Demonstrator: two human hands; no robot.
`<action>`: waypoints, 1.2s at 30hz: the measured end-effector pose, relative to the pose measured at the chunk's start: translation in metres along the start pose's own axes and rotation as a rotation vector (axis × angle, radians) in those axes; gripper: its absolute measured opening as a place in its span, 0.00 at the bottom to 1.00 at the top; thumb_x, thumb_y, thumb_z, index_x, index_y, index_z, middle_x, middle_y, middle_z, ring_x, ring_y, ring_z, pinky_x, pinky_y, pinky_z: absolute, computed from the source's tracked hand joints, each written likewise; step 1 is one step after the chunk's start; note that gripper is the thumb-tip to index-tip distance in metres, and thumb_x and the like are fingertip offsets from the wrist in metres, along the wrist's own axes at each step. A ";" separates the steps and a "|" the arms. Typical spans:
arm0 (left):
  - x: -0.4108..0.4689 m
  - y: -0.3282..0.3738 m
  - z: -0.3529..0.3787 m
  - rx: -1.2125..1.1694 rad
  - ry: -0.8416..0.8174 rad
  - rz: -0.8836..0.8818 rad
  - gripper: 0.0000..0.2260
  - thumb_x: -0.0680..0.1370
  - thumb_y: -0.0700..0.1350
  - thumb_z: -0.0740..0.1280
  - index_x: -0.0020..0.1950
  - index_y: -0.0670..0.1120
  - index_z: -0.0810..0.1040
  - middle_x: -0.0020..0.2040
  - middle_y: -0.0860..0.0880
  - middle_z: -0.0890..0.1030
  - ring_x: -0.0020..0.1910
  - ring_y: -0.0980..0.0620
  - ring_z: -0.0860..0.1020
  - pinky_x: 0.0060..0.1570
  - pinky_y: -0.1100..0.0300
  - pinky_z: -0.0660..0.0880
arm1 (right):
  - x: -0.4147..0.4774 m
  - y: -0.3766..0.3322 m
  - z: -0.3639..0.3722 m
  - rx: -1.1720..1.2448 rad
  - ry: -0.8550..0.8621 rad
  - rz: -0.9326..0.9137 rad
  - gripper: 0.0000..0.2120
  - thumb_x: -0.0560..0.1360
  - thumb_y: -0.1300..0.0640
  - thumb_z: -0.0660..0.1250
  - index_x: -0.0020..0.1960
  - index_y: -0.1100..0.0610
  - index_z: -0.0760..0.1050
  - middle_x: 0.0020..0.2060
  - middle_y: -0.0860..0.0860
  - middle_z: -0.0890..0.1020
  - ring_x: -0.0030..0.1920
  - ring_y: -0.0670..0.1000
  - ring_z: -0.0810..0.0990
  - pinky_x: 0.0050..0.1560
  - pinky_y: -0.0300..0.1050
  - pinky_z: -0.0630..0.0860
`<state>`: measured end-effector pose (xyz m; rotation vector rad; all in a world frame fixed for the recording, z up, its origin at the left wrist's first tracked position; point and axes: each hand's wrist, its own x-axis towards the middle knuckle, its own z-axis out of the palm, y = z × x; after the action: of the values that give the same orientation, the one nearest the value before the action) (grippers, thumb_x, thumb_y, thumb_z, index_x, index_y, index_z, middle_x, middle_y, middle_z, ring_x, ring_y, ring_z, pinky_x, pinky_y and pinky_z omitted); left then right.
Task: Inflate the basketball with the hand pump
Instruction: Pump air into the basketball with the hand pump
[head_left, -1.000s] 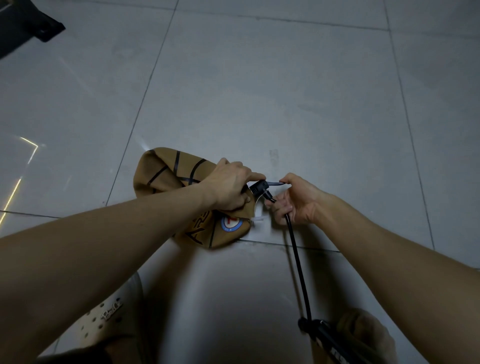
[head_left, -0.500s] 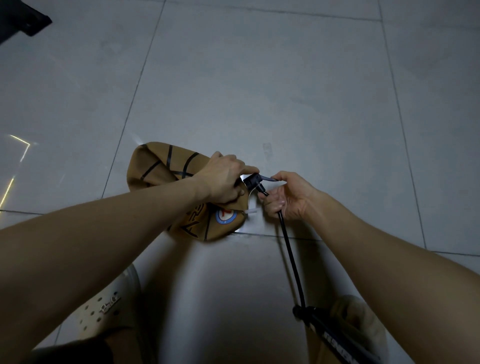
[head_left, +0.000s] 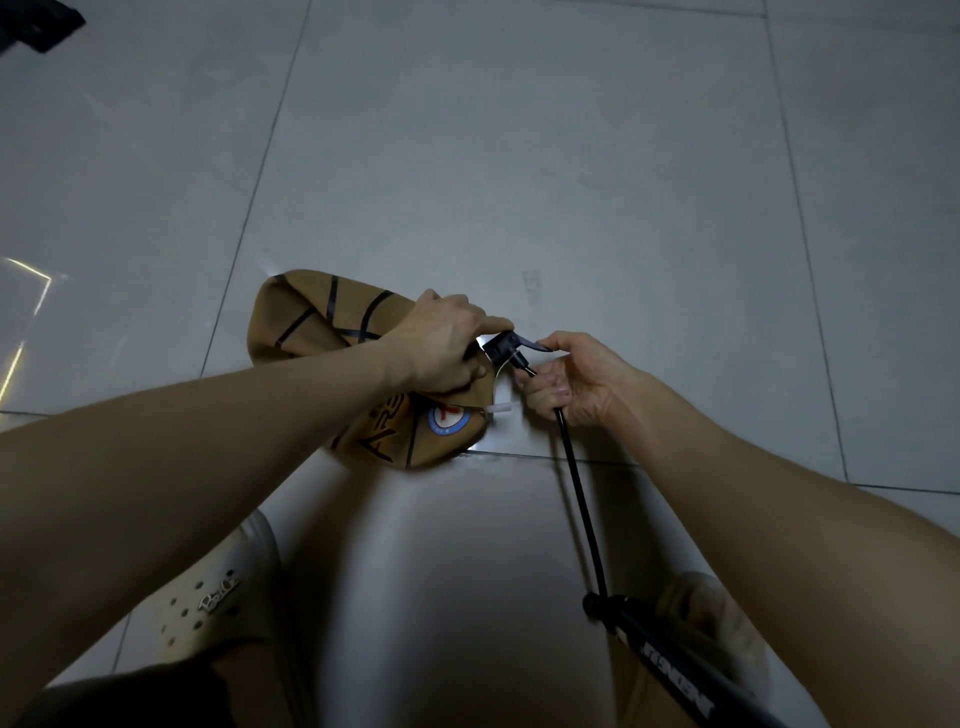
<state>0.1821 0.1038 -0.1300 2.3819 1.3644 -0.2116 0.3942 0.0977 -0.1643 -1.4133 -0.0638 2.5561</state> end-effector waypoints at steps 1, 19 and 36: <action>0.000 -0.001 0.001 -0.004 0.005 -0.001 0.28 0.77 0.51 0.70 0.76 0.55 0.69 0.55 0.50 0.80 0.61 0.47 0.73 0.58 0.49 0.65 | 0.001 0.000 0.001 0.003 0.002 -0.002 0.14 0.78 0.53 0.56 0.43 0.64 0.71 0.24 0.51 0.66 0.20 0.45 0.58 0.24 0.35 0.50; -0.003 0.015 -0.025 0.277 -0.092 0.017 0.29 0.78 0.56 0.63 0.79 0.56 0.63 0.57 0.49 0.81 0.61 0.46 0.74 0.60 0.49 0.67 | -0.035 -0.014 0.014 -0.698 0.251 0.080 0.21 0.84 0.44 0.52 0.53 0.59 0.76 0.49 0.61 0.85 0.50 0.62 0.86 0.62 0.57 0.77; -0.110 0.192 -0.146 -0.135 0.104 0.154 0.28 0.81 0.65 0.60 0.76 0.50 0.72 0.73 0.46 0.75 0.71 0.47 0.73 0.72 0.51 0.67 | -0.324 0.043 0.063 -1.362 0.519 0.024 0.31 0.79 0.34 0.60 0.70 0.57 0.73 0.64 0.56 0.80 0.61 0.57 0.82 0.67 0.64 0.73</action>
<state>0.2812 -0.0116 0.0873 2.3986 1.1921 0.0460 0.4997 -0.0088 0.1328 -2.3316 -1.9356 1.9228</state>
